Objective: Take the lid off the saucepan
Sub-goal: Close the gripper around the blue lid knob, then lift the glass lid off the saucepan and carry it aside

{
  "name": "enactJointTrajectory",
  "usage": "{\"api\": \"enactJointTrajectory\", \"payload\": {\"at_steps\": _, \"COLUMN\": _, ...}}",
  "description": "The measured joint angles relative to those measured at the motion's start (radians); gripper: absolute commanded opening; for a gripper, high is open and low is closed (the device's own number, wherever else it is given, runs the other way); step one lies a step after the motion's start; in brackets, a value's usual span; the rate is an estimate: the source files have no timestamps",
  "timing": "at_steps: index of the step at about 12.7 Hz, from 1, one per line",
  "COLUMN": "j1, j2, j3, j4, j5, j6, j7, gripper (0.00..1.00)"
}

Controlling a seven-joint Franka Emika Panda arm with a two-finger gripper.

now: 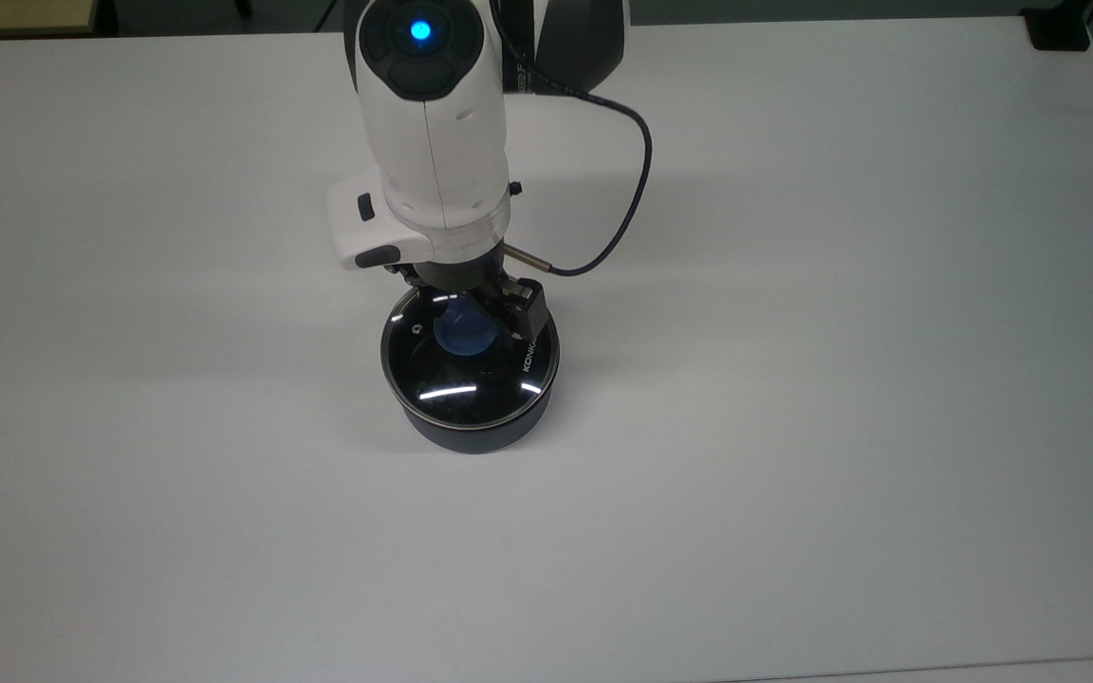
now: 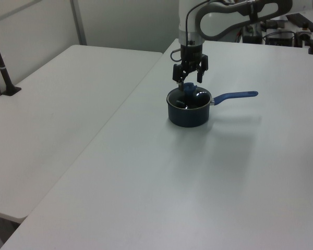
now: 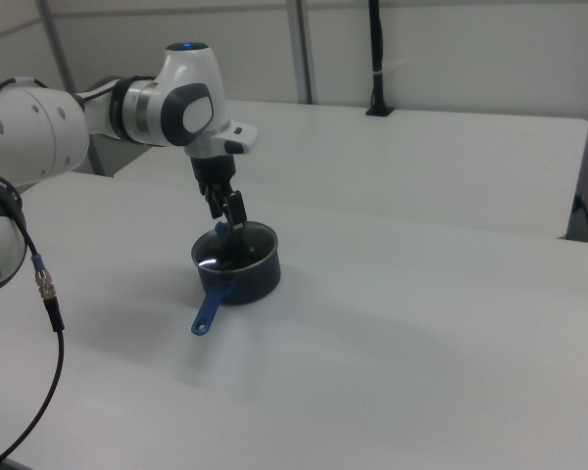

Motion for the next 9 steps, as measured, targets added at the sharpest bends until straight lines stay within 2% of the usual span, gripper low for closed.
{"api": "enactJointTrajectory", "payload": {"at_steps": 3, "j1": 0.000, "j2": 0.009, "j3": 0.000, "j4": 0.001, "j5": 0.000, "j6": 0.000, "j7": 0.018, "gripper": 0.81}}
{"api": "enactJointTrajectory", "payload": {"at_steps": 6, "j1": -0.001, "j2": 0.010, "j3": 0.000, "j4": 0.001, "j5": -0.001, "j6": 0.000, "j7": 0.025, "gripper": 0.62}}
{"api": "enactJointTrajectory", "payload": {"at_steps": 9, "j1": -0.002, "j2": 0.010, "j3": -0.002, "j4": 0.004, "j5": -0.001, "j6": 0.002, "j7": 0.027, "gripper": 0.54}}
